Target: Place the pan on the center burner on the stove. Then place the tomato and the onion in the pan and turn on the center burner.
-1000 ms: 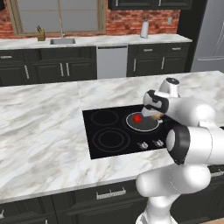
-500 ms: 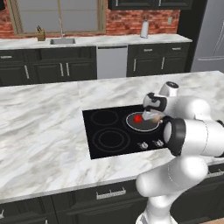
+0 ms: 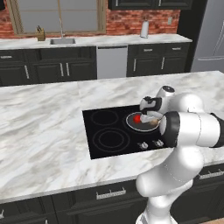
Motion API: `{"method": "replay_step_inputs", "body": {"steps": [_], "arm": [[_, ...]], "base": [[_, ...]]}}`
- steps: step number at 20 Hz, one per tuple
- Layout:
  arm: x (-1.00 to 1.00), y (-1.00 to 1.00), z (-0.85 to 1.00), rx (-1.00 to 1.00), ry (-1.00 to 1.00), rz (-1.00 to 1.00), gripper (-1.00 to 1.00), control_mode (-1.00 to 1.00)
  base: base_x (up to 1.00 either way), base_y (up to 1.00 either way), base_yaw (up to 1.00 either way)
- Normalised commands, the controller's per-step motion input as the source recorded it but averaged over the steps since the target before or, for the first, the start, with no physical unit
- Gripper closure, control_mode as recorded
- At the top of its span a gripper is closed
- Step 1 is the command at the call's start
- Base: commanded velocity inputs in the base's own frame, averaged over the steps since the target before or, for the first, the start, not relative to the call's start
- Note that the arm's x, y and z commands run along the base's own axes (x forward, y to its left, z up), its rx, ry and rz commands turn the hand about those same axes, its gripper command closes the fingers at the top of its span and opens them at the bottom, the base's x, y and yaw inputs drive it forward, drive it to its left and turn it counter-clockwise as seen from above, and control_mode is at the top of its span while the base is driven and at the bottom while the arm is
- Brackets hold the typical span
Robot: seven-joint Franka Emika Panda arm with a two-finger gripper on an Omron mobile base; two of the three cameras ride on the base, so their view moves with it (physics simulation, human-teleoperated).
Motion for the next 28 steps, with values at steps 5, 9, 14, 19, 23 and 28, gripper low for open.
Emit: {"method": "replay_step_inputs", "body": {"steps": [5, 9, 14, 19, 23, 28], "arm": [[0.39, 0.0, -0.09, 0.0, 0.0, 0.07, 1.0, -1.0], [0.32, -0.01, -0.24, 0.0, 0.03, 0.08, 1.0, -1.0], [0.29, -0.06, -0.24, 0.0, 0.03, 0.09, 1.0, -1.0], [0.15, -0.03, -0.25, 0.0, 0.01, 0.07, 1.0, -1.0], [0.08, 0.0, -0.26, -0.01, 0.0, 0.05, 1.0, -1.0], [0.02, 0.0, -0.18, -0.01, 0.0, 0.03, 1.0, -1.0]], "base": [[0.0, 0.0, 0.0], [0.0, 0.0, 0.0], [0.0, 0.0, 0.0], [0.0, 0.0, 0.0], [0.0, 0.0, 0.0], [0.0, 0.0, 0.0]]}}
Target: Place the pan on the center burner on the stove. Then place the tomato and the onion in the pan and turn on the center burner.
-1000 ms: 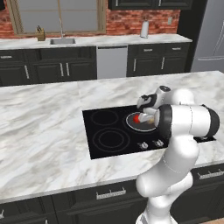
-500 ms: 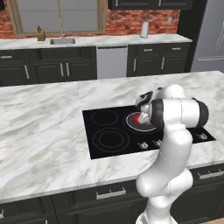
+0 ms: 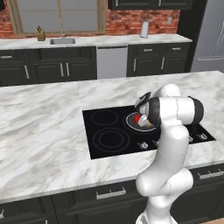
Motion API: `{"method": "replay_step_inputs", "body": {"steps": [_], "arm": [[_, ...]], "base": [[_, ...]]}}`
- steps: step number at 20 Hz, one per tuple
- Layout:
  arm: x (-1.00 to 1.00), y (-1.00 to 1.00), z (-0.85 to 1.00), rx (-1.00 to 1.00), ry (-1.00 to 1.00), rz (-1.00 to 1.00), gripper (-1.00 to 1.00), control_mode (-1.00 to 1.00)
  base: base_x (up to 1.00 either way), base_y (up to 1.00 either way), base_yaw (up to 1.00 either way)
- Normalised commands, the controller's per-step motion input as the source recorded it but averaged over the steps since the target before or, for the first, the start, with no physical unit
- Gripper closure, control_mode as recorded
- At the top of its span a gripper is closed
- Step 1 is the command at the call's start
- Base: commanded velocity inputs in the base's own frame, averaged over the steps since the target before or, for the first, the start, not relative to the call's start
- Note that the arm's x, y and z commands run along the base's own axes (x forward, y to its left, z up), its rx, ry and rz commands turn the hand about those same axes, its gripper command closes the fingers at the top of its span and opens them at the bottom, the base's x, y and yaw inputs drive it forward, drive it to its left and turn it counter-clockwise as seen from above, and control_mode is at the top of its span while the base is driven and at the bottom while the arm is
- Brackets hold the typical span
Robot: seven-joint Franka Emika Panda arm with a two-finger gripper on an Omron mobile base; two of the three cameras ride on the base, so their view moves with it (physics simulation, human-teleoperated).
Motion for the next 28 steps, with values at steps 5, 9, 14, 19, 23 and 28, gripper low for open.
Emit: {"method": "replay_step_inputs", "body": {"steps": [5, 9, 14, 19, 23, 28], "arm": [[0.0, 0.0, -0.14, -0.01, 0.0, 0.02, 1.0, -1.0], [0.0, 0.0, -0.14, -0.01, 0.0, 0.02, 1.0, -1.0], [0.0, 0.0, -0.03, -0.01, 0.0, 0.01, -1.0, -1.0], [-0.16, 0.01, 0.6, 0.0, 0.01, 0.0, -1.0, -1.0], [-0.17, 0.17, 0.7, -0.02, 0.07, 0.0, -1.0, -1.0], [-0.16, 0.22, 0.39, -0.07, 0.07, 0.0, -1.0, -1.0]], "base": [[0.0, 0.0, 0.0], [0.0, 0.0, 0.0], [0.0, 0.0, 0.0], [0.0, 0.0, 0.0], [0.0, 0.0, 0.0], [0.0, 0.0, 0.0]]}}
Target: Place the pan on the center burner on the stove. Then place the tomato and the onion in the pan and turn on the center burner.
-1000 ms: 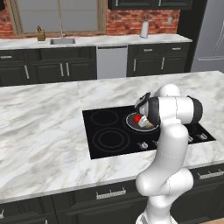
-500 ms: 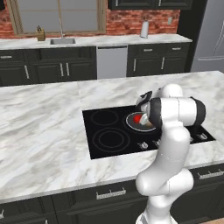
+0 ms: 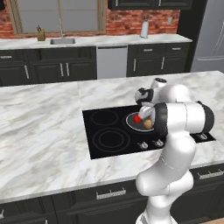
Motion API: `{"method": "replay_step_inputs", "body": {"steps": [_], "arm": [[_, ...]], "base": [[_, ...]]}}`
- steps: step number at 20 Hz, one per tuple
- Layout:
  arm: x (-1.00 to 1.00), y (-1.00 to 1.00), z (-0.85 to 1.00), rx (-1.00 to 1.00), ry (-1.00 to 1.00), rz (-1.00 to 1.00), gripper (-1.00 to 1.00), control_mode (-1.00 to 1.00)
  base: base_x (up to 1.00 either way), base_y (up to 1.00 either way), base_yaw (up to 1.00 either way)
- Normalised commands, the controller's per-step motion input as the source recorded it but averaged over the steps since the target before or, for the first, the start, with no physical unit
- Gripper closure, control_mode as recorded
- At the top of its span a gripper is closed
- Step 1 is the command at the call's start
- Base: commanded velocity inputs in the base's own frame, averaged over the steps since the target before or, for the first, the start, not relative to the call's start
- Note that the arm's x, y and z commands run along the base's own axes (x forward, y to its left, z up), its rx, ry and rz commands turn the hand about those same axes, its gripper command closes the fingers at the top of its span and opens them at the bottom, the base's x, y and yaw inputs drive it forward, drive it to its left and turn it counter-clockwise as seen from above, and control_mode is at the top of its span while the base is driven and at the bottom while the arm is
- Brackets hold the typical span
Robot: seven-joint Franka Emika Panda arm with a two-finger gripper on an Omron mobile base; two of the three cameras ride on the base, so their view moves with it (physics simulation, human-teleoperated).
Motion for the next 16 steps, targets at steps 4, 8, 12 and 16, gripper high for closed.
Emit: {"method": "replay_step_inputs", "body": {"steps": [4, 8, 12, 16], "arm": [[-0.72, 0.01, 0.62, -0.01, 0.01, 0.0, -1.0, -1.0], [-1.0, -0.29, 0.2, 0.0, -0.02, -0.05, -1.0, -1.0], [-0.94, -0.36, -0.02, 0.02, -0.2, -0.04, -1.0, -1.0], [-0.74, -0.22, 0.24, 0.07, -0.2, -0.06, -1.0, -1.0]], "base": [[0.0, 0.0, 0.0], [0.0, 0.0, 0.0], [0.0, 0.0, 0.0], [0.0, 0.0, 0.0]]}}
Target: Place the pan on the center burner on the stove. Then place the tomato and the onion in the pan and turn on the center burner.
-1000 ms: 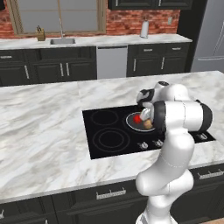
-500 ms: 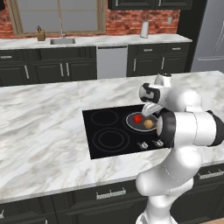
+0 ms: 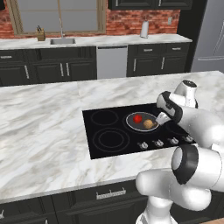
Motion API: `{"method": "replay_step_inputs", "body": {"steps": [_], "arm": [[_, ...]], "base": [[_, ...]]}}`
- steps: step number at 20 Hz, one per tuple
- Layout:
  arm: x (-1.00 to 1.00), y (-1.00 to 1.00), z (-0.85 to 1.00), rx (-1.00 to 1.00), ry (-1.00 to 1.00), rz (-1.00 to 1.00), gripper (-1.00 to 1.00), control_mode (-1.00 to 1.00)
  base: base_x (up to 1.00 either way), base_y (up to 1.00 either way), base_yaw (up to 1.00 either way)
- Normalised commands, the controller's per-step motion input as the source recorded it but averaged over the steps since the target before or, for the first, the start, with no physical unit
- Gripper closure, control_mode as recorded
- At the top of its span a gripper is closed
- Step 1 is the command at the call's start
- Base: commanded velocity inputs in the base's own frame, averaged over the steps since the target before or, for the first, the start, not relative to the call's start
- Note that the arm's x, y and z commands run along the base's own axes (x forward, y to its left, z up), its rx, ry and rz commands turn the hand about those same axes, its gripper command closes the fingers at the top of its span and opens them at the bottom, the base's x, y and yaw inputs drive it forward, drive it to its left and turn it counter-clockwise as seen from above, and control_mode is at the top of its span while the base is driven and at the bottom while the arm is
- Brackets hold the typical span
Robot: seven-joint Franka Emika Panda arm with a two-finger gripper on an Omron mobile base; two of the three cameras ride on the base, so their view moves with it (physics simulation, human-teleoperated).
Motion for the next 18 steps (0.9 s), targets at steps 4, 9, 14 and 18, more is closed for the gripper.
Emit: {"method": "replay_step_inputs", "body": {"steps": [4, 9, 14, 18], "arm": [[-0.46, -0.06, 0.48, 0.0, -0.03, -0.13, -1.0, -1.0], [-0.15, 0.0, 0.71, 0.0, 0.03, -0.15, -1.0, -1.0], [-0.17, 0.0, 0.51, 0.0, 0.13, -0.15, -1.0, -1.0], [-0.27, -0.08, 0.08, 0.0, 0.1, -0.12, -1.0, -1.0]], "base": [[0.0, 0.0, 0.0], [0.0, 0.0, 0.0], [0.0, 0.0, 0.0], [0.0, 0.0, 0.0]]}}
